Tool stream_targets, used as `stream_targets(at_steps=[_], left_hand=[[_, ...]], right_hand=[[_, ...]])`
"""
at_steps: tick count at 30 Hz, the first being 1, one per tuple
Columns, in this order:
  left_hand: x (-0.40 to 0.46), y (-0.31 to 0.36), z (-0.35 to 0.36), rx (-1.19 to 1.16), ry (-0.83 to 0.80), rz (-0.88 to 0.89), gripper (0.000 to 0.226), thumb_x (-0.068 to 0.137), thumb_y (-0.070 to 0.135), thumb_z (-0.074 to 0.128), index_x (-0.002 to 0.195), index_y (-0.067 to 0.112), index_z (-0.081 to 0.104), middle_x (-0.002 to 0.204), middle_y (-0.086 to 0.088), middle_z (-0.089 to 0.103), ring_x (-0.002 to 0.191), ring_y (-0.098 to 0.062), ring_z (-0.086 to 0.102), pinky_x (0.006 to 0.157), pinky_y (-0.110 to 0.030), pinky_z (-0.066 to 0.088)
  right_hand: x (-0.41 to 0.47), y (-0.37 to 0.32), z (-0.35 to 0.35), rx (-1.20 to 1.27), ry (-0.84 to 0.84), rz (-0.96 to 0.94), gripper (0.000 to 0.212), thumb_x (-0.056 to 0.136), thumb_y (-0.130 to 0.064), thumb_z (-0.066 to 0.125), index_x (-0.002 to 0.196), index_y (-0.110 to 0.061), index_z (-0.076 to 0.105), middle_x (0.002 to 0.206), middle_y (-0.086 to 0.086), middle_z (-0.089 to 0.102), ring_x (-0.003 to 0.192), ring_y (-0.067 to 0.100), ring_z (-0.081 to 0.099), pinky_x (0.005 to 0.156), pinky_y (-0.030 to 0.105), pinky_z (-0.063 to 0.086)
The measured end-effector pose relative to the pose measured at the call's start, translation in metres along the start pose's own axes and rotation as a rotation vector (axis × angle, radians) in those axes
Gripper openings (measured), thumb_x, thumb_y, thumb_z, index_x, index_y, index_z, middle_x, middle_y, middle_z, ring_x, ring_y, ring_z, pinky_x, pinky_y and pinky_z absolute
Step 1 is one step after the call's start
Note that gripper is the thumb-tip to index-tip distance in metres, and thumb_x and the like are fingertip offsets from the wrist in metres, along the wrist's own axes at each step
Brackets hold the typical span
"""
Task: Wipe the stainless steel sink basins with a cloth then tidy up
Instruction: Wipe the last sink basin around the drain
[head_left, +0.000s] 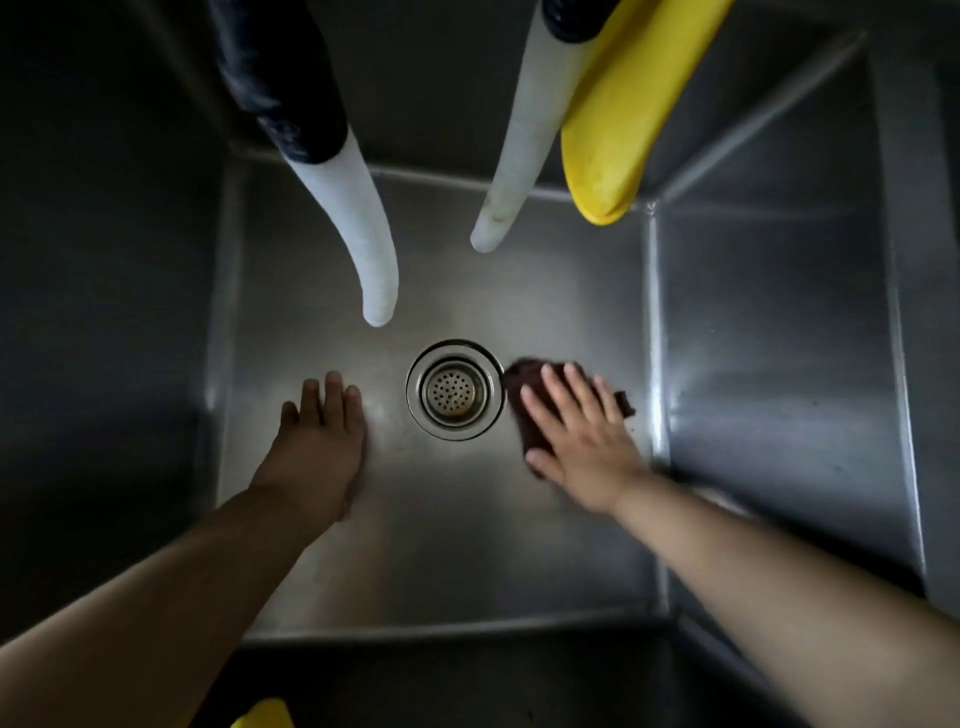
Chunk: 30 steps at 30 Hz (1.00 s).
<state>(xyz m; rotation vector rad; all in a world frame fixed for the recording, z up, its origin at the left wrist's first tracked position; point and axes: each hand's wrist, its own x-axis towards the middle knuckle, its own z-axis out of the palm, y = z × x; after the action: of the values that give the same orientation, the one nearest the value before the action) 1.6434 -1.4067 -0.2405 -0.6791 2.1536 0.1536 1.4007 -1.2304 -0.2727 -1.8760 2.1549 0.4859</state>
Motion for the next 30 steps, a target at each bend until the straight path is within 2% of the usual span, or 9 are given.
stream_targets(at_steps=[4, 8, 12, 17, 22, 27, 30], left_hand=[[0.003, -0.001, 0.004, 0.012, 0.011, 0.011, 0.125, 0.075, 0.052, 0.070, 0.142, -0.007, -0.018, 0.151, -0.031, -0.015, 0.141, -0.048, 0.000, 0.114, -0.048, 0.018], [0.008, 0.000, 0.008, 0.018, -0.003, -0.007, 0.127, 0.074, 0.052, 0.070, 0.141, -0.006, -0.021, 0.151, -0.031, -0.018, 0.141, -0.047, -0.002, 0.115, -0.049, 0.015], [0.010, 0.000, 0.010, -0.010, -0.006, -0.014, 0.127, 0.073, 0.052, 0.070, 0.143, -0.004, -0.021, 0.151, -0.029, -0.018, 0.142, -0.046, -0.003, 0.116, -0.048, 0.012], [0.007, 0.001, 0.005, -0.022, -0.024, -0.019, 0.126, 0.073, 0.050, 0.072, 0.143, -0.003, -0.019, 0.152, -0.027, -0.017, 0.142, -0.044, -0.002, 0.116, -0.047, 0.014], [0.000, 0.001, -0.001, -0.017, -0.004, -0.009, 0.126, 0.070, 0.054, 0.072, 0.144, -0.001, -0.013, 0.151, -0.027, -0.011, 0.141, -0.043, 0.003, 0.114, -0.045, 0.020], [-0.005, 0.003, -0.008, -0.007, -0.012, -0.010, 0.125, 0.069, 0.054, 0.073, 0.144, -0.003, -0.010, 0.150, -0.029, -0.008, 0.140, -0.044, 0.006, 0.113, -0.045, 0.023], [-0.009, 0.004, -0.012, 0.028, -0.001, -0.017, 0.125, 0.068, 0.057, 0.071, 0.143, -0.004, -0.008, 0.149, -0.030, -0.006, 0.138, -0.045, 0.010, 0.111, -0.044, 0.026]], right_hand=[[0.075, 0.040, -0.016, 0.057, -0.004, 0.186, 0.073, 0.089, -0.057, 0.030, 0.151, -0.029, 0.001, 0.160, 0.005, -0.006, 0.146, 0.027, -0.007, 0.113, 0.043, -0.012], [0.145, 0.072, -0.040, 0.048, 0.043, 0.221, 0.070, 0.092, -0.058, 0.024, 0.149, -0.034, -0.008, 0.159, 0.000, -0.014, 0.145, 0.023, -0.011, 0.113, 0.041, -0.010], [0.166, 0.096, -0.050, 0.043, 0.050, 0.208, 0.066, 0.095, -0.057, 0.023, 0.148, -0.036, -0.009, 0.160, 0.001, -0.005, 0.145, 0.024, -0.003, 0.115, 0.041, -0.005], [0.135, 0.101, -0.041, 0.145, 0.029, 0.428, 0.067, 0.095, -0.054, 0.027, 0.151, -0.028, 0.001, 0.160, 0.004, -0.006, 0.146, 0.024, -0.006, 0.116, 0.041, -0.001], [0.066, 0.066, -0.022, 0.176, -0.039, 0.447, 0.071, 0.094, -0.055, 0.030, 0.151, -0.029, -0.003, 0.159, 0.006, -0.010, 0.145, 0.026, -0.008, 0.115, 0.039, -0.006], [-0.023, 0.008, 0.006, 0.189, -0.209, 0.423, 0.078, 0.091, -0.060, 0.025, 0.147, -0.028, -0.019, 0.156, 0.011, -0.020, 0.143, 0.032, -0.016, 0.112, 0.046, -0.015], [-0.071, -0.019, 0.022, 0.178, -0.359, 0.365, 0.082, 0.091, -0.060, 0.026, 0.133, -0.027, -0.037, 0.148, 0.013, -0.036, 0.137, 0.037, -0.029, 0.101, 0.046, -0.031]])
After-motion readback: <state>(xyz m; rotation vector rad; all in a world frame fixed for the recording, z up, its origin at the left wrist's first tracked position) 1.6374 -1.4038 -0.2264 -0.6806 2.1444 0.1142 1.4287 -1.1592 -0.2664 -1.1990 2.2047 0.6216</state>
